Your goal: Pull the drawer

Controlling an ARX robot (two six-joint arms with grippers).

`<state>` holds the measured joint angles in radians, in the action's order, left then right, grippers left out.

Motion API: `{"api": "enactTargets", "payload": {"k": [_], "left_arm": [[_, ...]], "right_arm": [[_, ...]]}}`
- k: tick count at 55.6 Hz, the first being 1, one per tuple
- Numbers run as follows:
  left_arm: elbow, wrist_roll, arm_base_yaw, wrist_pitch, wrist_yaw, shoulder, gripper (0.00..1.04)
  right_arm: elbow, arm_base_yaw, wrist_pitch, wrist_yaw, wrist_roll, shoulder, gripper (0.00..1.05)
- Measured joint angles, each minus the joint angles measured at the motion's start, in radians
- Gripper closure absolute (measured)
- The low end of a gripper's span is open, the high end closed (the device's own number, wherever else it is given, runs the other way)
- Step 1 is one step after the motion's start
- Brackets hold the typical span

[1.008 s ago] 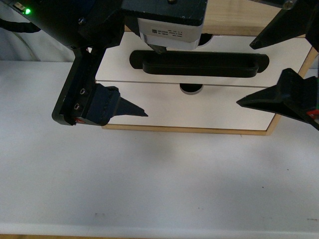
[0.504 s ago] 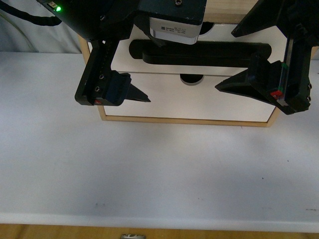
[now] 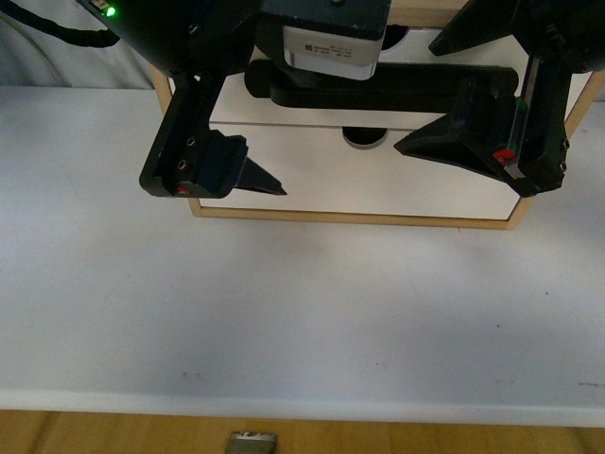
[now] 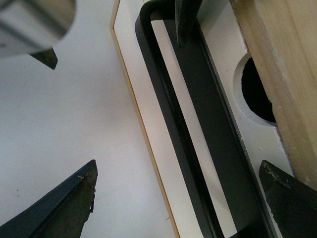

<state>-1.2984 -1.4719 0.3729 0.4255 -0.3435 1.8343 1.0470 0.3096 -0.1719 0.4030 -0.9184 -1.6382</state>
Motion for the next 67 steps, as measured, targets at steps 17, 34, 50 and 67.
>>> {"api": "enactTargets", "payload": {"k": [17,34,50,67], "left_arm": [[0.017,-0.019,0.003,-0.013,0.027,0.004,0.07],[0.024,-0.043,0.004,0.002,0.031,0.004,0.07],[0.024,-0.05,0.003,0.006,0.031,0.004,0.07],[0.027,-0.065,0.004,0.03,0.031,-0.002,0.06]], "right_arm": [[0.0,0.0,0.0,-0.001,0.004,-0.007,0.09],[0.002,0.015,0.0,-0.019,-0.005,-0.039,0.09],[0.005,0.017,0.0,-0.031,-0.022,-0.062,0.09],[0.005,0.014,-0.047,-0.026,-0.046,-0.083,0.09]]}}
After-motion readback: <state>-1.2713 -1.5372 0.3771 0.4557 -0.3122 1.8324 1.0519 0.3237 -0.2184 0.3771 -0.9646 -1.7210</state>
